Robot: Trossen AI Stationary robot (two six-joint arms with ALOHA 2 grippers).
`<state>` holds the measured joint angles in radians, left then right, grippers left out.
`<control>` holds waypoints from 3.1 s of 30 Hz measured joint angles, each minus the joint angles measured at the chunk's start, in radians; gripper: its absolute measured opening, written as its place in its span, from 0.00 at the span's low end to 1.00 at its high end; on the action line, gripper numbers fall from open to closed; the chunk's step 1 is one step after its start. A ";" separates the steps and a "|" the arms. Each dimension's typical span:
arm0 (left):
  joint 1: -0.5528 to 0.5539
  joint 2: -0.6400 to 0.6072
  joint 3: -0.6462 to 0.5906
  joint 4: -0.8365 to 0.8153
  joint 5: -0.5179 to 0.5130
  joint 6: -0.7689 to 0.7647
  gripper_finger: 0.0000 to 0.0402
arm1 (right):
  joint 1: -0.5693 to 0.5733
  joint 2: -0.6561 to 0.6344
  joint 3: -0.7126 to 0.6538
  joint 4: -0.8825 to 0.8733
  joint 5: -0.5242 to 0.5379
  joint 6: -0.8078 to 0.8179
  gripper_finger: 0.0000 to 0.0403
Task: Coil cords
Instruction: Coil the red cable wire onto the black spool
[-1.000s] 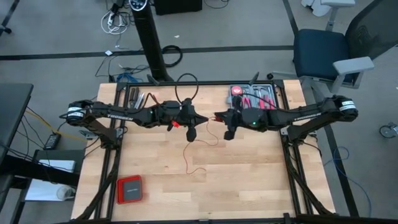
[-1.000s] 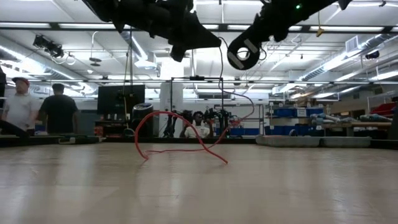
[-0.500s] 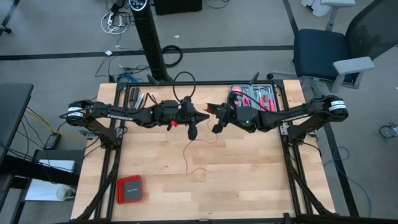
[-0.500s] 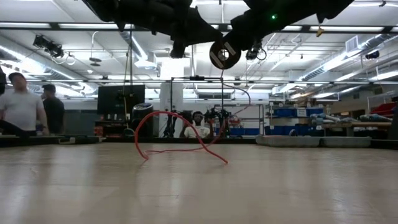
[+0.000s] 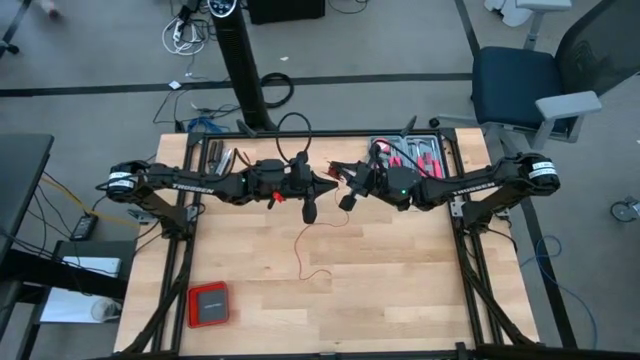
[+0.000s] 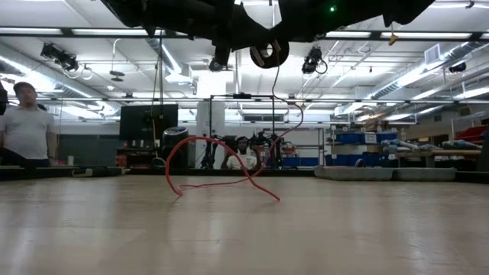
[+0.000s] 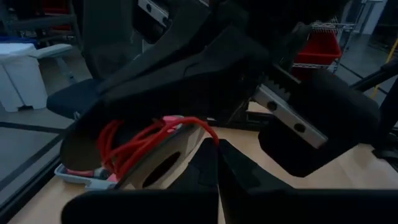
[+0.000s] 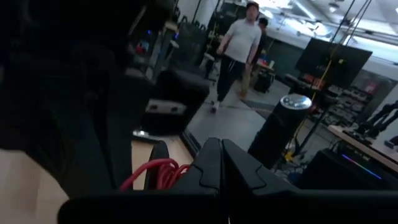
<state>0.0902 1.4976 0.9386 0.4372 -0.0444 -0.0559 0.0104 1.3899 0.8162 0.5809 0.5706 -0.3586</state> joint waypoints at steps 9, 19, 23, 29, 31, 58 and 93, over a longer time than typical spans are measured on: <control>0.000 -0.001 0.002 0.054 0.004 0.000 0.00 | 0.000 0.000 -0.001 0.103 -0.018 0.041 0.00; -0.001 0.000 0.001 0.048 -0.014 0.026 0.08 | 0.000 -0.001 -0.001 0.161 -0.049 0.054 0.00; -0.001 0.002 0.000 0.025 -0.015 0.053 0.12 | 0.000 -0.003 0.000 0.170 -0.057 0.054 0.00; -0.001 0.001 0.000 -0.029 -0.018 0.054 0.13 | 0.000 -0.003 0.000 0.177 -0.068 0.054 0.00; -0.001 0.001 0.000 -0.036 -0.018 0.053 0.13 | 0.000 -0.003 0.000 0.184 -0.068 0.050 0.00; -0.005 0.001 0.000 -0.115 0.144 0.027 0.01 | 0.016 -0.084 0.000 0.140 -0.112 -0.018 0.00; 0.064 0.096 0.001 0.193 0.049 0.068 0.00 | 0.014 -0.083 -0.001 0.217 -0.202 0.034 0.00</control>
<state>0.1540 1.5932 0.9394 0.6302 0.0047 0.0120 0.0248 1.3071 0.8154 0.7975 0.3690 -0.3246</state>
